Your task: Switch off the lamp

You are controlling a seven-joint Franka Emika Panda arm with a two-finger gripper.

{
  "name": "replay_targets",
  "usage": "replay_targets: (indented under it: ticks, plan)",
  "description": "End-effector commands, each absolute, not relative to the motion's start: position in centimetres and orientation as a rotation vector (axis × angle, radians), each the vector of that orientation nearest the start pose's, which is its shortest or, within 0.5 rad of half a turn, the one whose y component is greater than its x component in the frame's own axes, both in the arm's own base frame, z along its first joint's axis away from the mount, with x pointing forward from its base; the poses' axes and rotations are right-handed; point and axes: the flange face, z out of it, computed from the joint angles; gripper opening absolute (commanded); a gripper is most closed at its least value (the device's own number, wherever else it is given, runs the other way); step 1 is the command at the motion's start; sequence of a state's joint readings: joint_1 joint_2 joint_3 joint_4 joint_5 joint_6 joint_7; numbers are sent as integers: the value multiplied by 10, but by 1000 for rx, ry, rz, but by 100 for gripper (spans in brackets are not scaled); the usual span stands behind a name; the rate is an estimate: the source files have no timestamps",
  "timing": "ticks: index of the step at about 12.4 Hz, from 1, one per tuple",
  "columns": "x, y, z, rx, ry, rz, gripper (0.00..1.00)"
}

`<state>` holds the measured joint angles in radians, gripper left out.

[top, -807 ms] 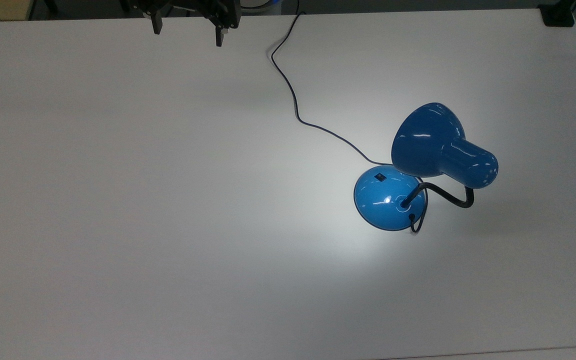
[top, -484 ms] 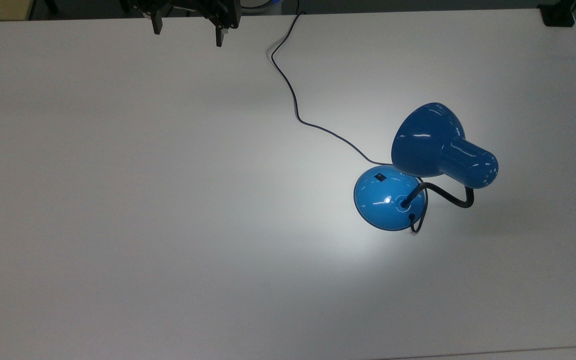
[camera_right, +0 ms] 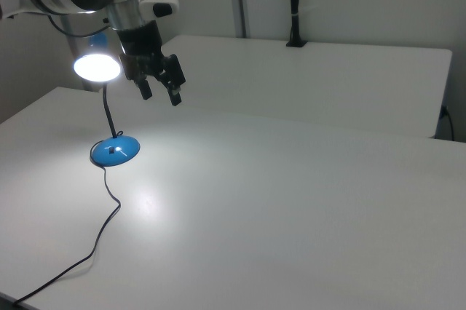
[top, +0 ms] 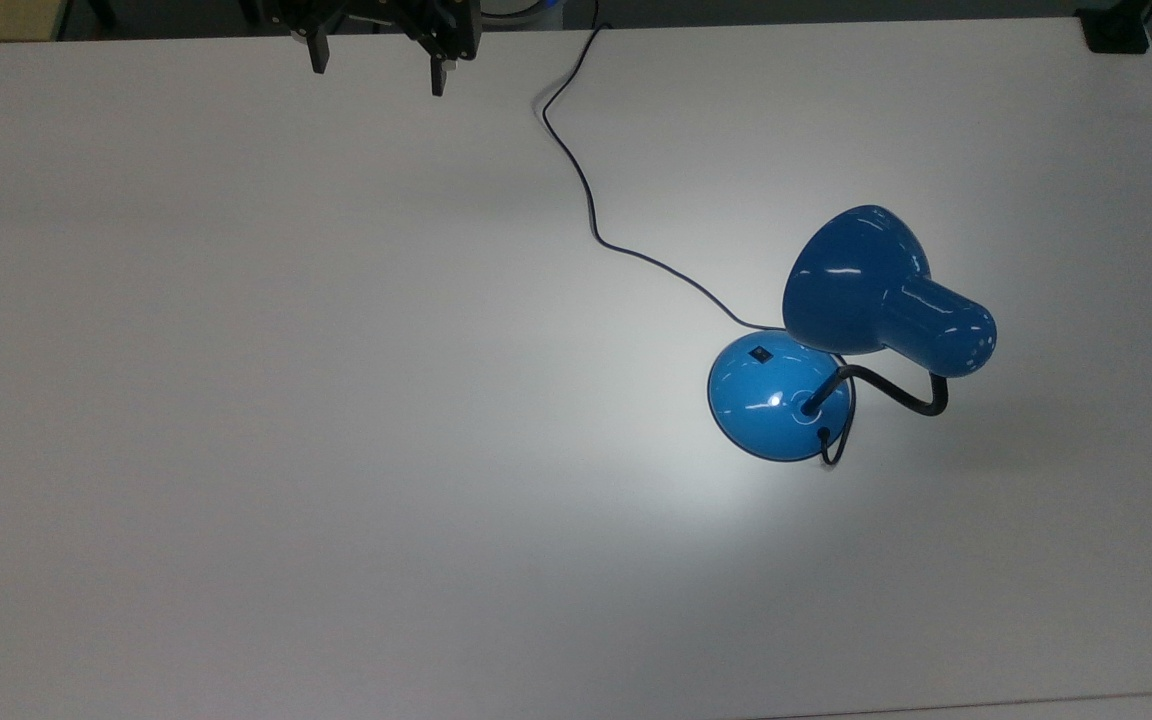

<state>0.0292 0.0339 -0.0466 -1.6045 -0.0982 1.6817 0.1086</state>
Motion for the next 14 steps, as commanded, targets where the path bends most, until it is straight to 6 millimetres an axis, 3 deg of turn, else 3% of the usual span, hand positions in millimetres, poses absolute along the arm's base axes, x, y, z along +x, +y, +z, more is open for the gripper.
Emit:
replay_targets:
  ticks: [1,2,8,13,14]
  plan:
    - [573,-20,603,-3213,72,-42,21]
    - [574,-20,601,-3212,42,-36,0]
    - [574,-19,599,-3211,-52,-28,0]
    - [573,1,572,-3166,-266,53,0]
    - [578,19,560,-3149,-364,62,0]
